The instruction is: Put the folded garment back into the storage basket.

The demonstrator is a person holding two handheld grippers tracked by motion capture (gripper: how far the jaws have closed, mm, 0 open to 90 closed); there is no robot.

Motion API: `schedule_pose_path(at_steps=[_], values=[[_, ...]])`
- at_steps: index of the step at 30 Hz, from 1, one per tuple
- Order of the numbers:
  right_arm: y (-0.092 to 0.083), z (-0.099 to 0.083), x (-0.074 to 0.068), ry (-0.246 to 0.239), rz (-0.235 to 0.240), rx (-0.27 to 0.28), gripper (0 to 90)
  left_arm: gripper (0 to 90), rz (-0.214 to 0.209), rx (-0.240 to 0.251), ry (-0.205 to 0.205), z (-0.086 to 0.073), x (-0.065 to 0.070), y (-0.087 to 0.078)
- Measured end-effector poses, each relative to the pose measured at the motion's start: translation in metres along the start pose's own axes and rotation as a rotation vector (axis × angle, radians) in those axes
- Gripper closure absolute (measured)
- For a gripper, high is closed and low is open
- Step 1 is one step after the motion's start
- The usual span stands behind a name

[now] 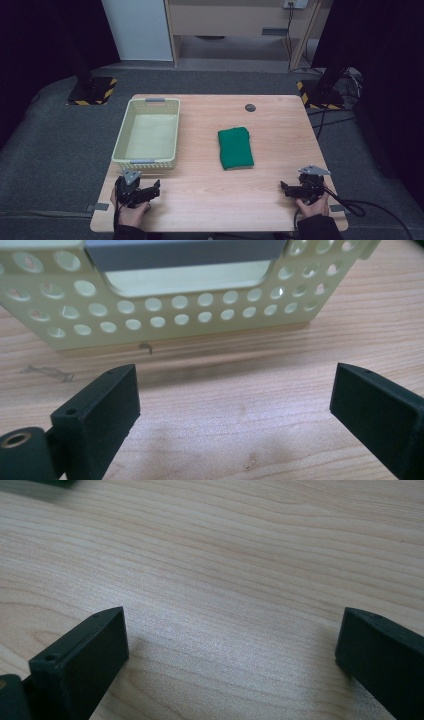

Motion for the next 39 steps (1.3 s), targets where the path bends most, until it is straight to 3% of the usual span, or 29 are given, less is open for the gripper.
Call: schedule_pose_path(at_steps=[8, 39], values=[[0.0, 0.0, 0.0, 0.0, 0.0, 0.0, 0.5, 4.9, -0.009, 0.036, -0.006, 0.007, 0.002, -0.009], [0.0, 0.0, 0.0, 0.0, 0.0, 0.0, 0.5, 5.1, -0.059, 0.093, -0.001, 0.025, 0.01, -0.021]])
Point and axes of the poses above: each handheld gripper's, and its own axes: y roughly forward along the jaws, z roughly out of its top, x roughly to its right, the point moved 3 cm from there along y, roughly forward along the jaws, and after that the axes turned 4 degrees about -y, right-handed, at the moved point
